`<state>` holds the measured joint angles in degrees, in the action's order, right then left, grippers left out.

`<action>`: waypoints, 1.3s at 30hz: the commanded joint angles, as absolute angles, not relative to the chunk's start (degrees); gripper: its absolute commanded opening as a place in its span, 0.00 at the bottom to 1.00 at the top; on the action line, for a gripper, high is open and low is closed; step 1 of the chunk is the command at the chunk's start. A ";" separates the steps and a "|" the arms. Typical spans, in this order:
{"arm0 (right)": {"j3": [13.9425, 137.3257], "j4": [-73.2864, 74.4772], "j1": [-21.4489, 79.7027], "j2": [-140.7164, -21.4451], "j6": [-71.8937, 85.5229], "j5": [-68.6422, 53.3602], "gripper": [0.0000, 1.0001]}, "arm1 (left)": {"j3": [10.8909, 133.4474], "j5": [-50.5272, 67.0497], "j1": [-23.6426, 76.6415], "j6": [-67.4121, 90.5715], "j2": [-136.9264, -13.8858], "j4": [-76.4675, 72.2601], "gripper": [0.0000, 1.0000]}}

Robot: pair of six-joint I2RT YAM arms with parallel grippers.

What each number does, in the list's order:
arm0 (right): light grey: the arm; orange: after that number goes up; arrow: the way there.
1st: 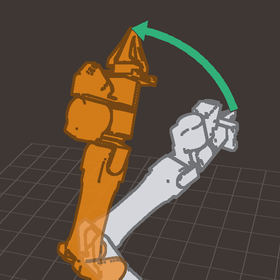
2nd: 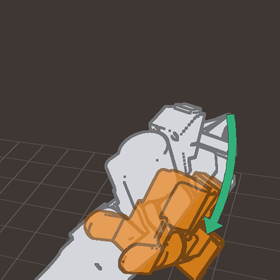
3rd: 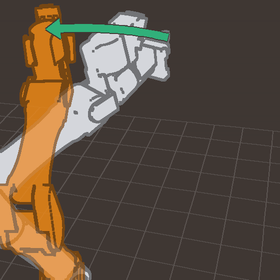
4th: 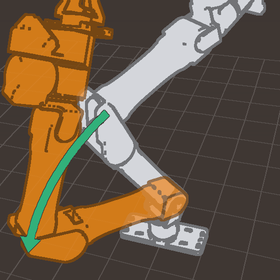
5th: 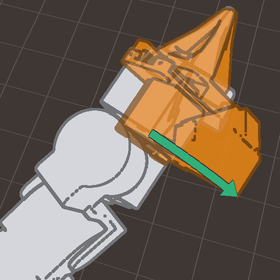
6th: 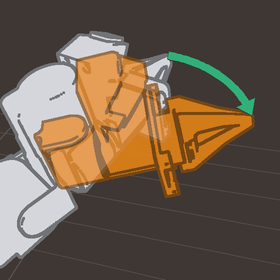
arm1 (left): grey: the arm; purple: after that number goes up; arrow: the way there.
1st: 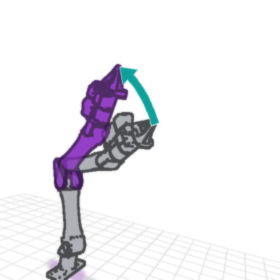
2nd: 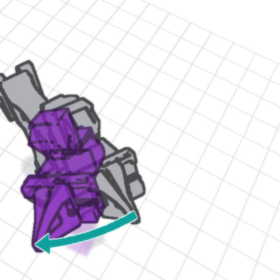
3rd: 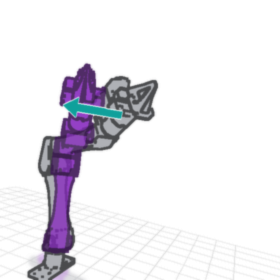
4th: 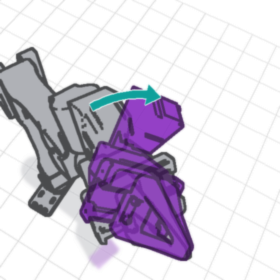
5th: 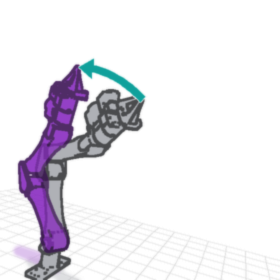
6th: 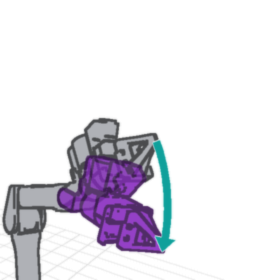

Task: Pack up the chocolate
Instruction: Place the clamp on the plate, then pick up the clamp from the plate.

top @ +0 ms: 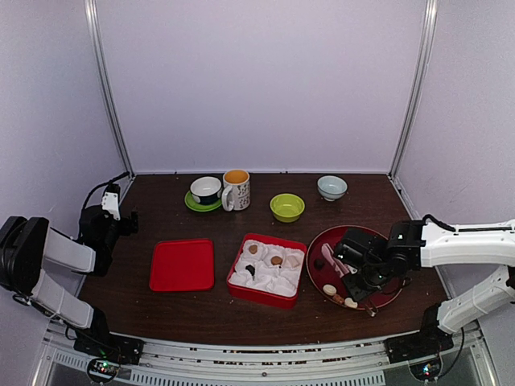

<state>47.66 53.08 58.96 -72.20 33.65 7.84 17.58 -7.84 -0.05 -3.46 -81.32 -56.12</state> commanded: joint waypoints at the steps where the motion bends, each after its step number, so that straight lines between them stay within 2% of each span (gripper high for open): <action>1: 44.19 46.69 58.41 -72.08 36.71 7.81 0.25 | 18.26 -7.38 -0.60 -3.25 -81.65 -59.36 0.98; 12: 34.61 33.95 58.34 -73.39 43.18 9.86 0.29 | 18.19 -7.38 -0.59 -3.25 -81.65 -59.43 0.98; 14: 33.87 33.60 58.32 -73.20 43.39 10.91 0.38 | 18.23 -7.38 -0.59 -3.25 -81.64 -59.38 0.98; 17: 33.34 33.80 58.31 -72.36 43.79 13.07 0.45 | 18.19 -7.36 -0.60 -3.25 -81.64 -59.49 0.98; 24: 31.60 30.18 58.36 -68.57 44.38 16.97 0.76 | 18.24 -7.38 -0.60 -3.20 -81.64 -59.43 0.98; 26: 31.00 28.58 58.29 -68.02 44.84 18.17 0.81 | 18.20 -7.38 -0.59 -3.25 -81.63 -59.48 0.98; 31: 29.03 23.49 58.30 -67.86 44.24 20.30 0.81 | 18.21 -7.38 -0.57 -3.25 -81.63 -59.38 0.98; 39: 28.71 20.54 58.31 -71.79 42.13 20.63 0.64 | 18.26 -7.34 -0.61 -3.23 -81.64 -59.41 0.98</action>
<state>29.36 23.40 58.50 -70.26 43.22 18.37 17.58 -7.84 -0.05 -3.46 -81.32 -56.12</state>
